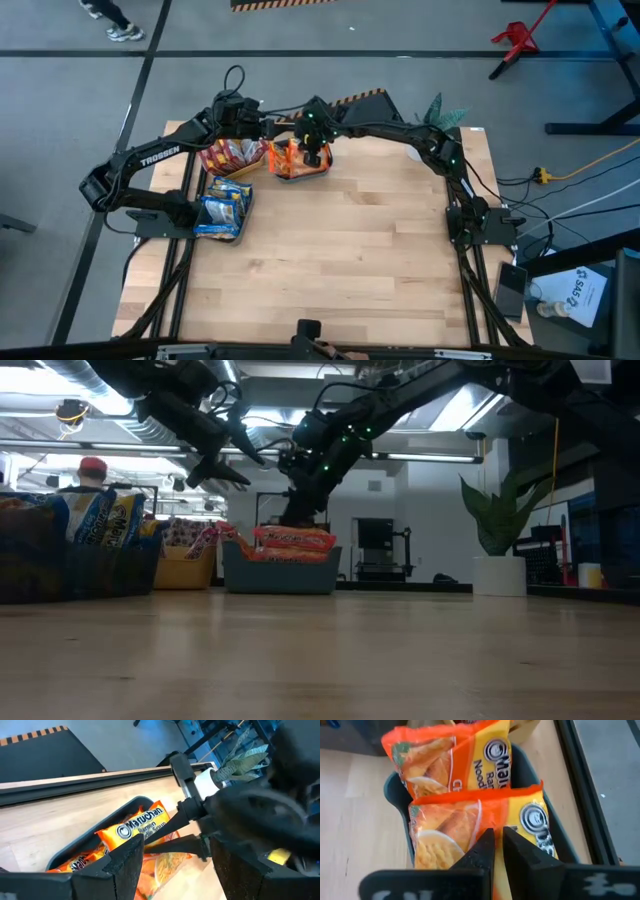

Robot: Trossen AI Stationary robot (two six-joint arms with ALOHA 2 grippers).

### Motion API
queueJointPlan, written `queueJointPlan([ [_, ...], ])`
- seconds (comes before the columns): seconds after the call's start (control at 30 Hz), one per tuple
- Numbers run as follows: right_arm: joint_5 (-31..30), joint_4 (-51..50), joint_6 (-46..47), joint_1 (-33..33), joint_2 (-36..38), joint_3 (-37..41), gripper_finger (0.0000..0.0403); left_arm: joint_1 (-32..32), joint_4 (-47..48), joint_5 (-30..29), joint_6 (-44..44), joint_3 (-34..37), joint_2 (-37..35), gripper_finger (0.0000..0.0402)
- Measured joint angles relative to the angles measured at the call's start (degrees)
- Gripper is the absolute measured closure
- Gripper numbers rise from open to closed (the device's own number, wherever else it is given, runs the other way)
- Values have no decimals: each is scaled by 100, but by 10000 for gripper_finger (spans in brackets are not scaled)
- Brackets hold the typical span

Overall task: Sort Maruchan noodles
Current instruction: Return to Home Position

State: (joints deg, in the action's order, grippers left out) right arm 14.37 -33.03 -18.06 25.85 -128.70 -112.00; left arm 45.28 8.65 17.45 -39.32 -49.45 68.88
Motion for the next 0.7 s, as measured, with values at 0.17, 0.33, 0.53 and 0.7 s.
queueJointPlan([
  [0.17,21,-440,-7,0,7,-549,377,20,-1,0,99,0,0,179],
  [0.33,37,-1033,-73,86,26,-1192,377,144,-6,433,54,0,0,179],
  [0.53,140,-2149,-184,485,27,-2091,377,193,-17,1679,-24,0,-61,179],
  [0.7,452,-2634,-180,891,449,-2112,377,197,-262,1752,30,0,-420,179],
])
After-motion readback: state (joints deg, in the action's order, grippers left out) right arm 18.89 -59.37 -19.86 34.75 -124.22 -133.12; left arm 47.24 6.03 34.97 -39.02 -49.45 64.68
